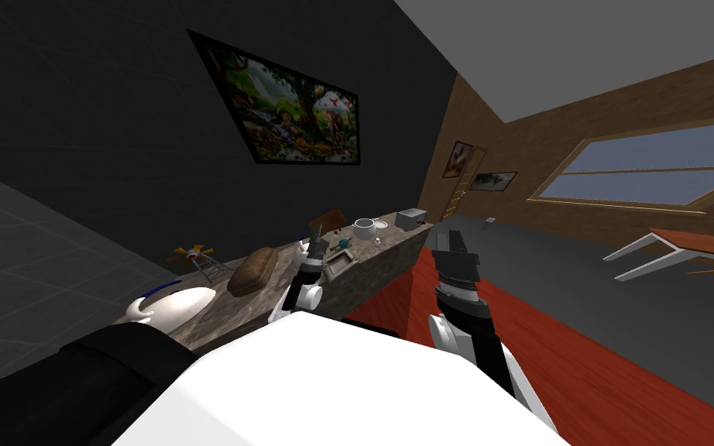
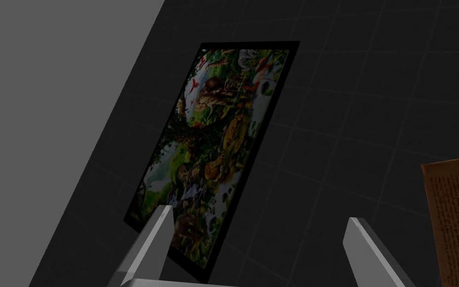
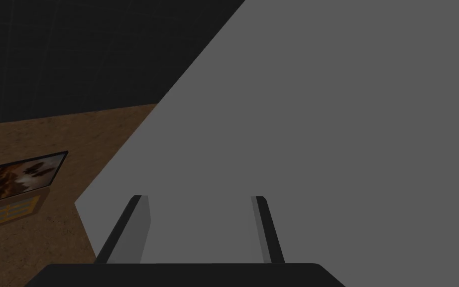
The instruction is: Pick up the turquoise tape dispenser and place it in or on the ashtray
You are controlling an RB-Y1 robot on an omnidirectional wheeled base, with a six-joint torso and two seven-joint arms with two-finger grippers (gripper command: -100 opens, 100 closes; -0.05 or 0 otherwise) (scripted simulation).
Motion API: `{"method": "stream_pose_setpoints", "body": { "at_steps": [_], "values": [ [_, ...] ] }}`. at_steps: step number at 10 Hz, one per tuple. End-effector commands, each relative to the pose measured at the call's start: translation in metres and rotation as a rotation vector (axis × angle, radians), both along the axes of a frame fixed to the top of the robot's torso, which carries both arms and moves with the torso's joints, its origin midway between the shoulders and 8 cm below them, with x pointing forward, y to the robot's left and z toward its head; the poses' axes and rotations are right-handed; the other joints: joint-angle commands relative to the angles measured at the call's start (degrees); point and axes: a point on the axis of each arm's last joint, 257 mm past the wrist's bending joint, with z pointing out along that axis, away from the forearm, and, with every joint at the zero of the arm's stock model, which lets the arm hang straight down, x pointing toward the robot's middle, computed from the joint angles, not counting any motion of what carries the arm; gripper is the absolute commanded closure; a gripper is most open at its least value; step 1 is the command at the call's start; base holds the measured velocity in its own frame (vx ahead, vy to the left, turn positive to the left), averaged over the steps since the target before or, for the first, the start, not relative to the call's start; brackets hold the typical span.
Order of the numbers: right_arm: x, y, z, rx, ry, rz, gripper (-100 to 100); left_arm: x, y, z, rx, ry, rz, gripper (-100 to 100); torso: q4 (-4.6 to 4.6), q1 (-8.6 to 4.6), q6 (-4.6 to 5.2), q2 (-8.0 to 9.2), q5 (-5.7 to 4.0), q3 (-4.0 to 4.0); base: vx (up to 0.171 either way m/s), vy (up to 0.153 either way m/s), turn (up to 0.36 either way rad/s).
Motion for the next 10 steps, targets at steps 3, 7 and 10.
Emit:
{"method": "stream_pose_setpoints", "body": {
  "at_steps": [3, 7, 10],
  "values": [
    [0.000, 0.000, 0.000, 0.000, 0.000, 0.000, 0, 0.027, -0.007, -0.010, -0.022, 0.049, -0.060, -100, -0.01, -0.06, 0.00, -0.06, -0.01, -0.03, -0.020, 0.027, -0.032],
    [0.000, 0.000, 0.000, 0.000, 0.000, 0.000, 0, 0.060, -0.019, -0.023, -0.057, 0.117, -0.132, -100, -0.01, -0.07, 0.00, -0.03, -0.01, -0.02, -0.027, 0.029, -0.045],
    [0.000, 0.000, 0.000, 0.000, 0.000, 0.000, 0, 0.092, -0.029, -0.043, -0.099, 0.211, -0.192, -100, 0.00, -0.08, -0.02, -0.03, -0.02, -0.01, -0.029, 0.031, -0.050]
  ]
}}
